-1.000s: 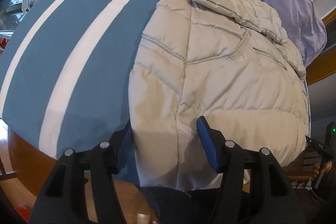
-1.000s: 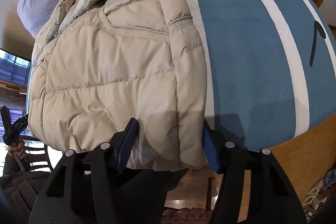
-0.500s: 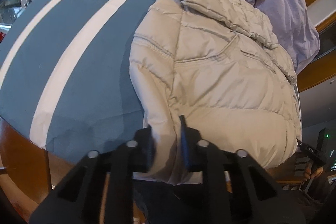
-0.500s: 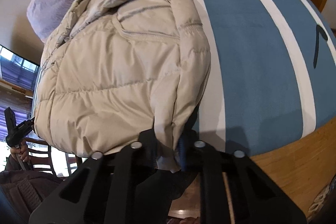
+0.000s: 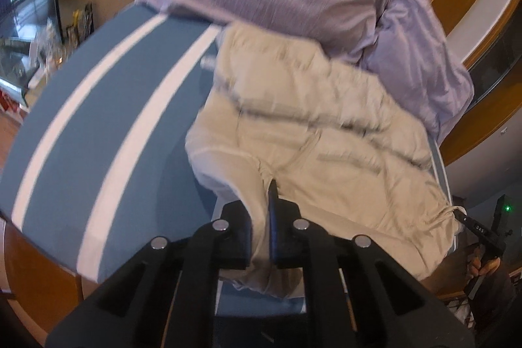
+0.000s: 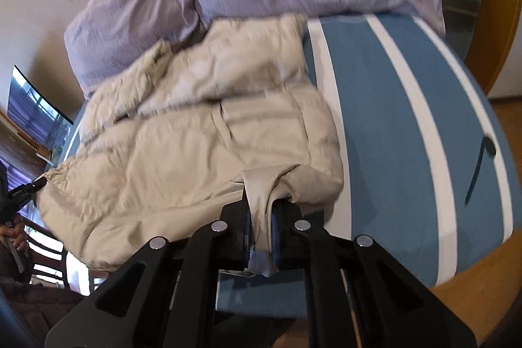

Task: Fold large clothes
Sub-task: 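Lift the hem with both tools and fold it toward the collar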

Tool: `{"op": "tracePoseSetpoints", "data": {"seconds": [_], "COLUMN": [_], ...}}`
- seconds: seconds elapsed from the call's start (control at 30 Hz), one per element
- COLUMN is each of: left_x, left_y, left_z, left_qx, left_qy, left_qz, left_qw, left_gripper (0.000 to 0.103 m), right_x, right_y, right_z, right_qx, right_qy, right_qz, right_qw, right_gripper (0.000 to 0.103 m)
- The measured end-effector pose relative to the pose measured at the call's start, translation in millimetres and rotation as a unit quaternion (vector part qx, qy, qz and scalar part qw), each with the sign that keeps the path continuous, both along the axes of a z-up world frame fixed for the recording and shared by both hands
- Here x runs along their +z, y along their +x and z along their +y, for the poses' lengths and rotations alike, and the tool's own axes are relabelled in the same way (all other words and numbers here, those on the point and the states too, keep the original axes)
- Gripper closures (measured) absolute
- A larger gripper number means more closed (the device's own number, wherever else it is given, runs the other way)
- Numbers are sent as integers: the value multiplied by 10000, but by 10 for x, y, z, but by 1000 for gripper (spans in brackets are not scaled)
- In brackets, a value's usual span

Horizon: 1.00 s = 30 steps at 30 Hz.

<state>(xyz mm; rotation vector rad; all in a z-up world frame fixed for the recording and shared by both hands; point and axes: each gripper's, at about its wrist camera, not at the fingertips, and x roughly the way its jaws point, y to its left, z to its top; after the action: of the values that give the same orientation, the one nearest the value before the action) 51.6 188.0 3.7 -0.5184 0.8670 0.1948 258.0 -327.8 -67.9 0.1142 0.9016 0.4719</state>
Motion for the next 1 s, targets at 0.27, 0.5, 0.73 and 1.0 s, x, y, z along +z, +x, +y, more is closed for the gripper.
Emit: {"op": "tracePoseSetpoints", "data": {"seconds": [0.27,0.5,0.73,1.0], "left_x": [412,658,719,723], "left_y": [387,872,1357,1901], "left_z": [99,187,291,424], "left_qx": [85,98,125,185], "left_qy": [354,660,869,1003], "left_qz": [-361,-520,-485,-336], "left_qw": [9987,9964,9950,9942], "left_gripper": [94,94,94,94], "right_x": [474,692,779,807], "right_y": [345,773,1220,1678], "right_z": [126,279,455,660], "right_qx": [-56,-133,-209,-334], "right_qy": [109,95,64,-101], "right_qz": [-678,-922,-918,-834], "right_qw": [9976,9956,9955,9959], "right_gripper": [93,93,93,93]}}
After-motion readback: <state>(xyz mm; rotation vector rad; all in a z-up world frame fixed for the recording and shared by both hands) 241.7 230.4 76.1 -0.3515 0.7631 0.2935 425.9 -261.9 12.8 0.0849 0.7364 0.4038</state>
